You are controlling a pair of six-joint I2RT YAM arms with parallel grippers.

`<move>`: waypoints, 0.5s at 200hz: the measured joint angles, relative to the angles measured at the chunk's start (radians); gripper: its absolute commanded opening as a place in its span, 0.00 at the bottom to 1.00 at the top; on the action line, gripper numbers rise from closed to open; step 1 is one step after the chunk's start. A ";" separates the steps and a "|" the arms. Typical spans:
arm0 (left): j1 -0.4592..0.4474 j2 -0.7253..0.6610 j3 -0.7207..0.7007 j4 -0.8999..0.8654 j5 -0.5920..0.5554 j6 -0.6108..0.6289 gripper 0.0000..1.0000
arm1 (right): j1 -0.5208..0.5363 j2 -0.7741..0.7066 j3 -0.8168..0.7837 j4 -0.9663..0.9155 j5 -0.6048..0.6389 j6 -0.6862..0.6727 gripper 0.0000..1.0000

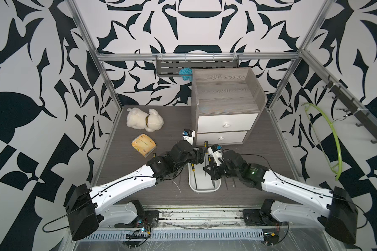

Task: Take the file tool out of the storage box
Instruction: Place the file tool at the center of the board.

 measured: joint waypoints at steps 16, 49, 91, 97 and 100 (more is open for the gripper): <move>-0.001 -0.044 -0.024 0.002 -0.005 0.001 0.99 | 0.000 -0.031 0.080 -0.209 0.093 -0.002 0.00; 0.000 -0.058 -0.041 -0.001 -0.002 0.013 0.99 | -0.008 0.003 0.201 -0.589 0.281 0.007 0.00; 0.000 -0.001 -0.031 -0.029 0.046 0.016 0.99 | -0.112 0.194 0.212 -0.870 0.386 -0.004 0.00; 0.000 0.004 -0.031 -0.035 0.051 0.015 0.99 | -0.139 0.217 0.210 -0.880 0.384 -0.014 0.00; 0.000 0.006 -0.031 -0.038 0.053 0.015 0.99 | -0.158 0.231 0.209 -0.884 0.382 -0.023 0.00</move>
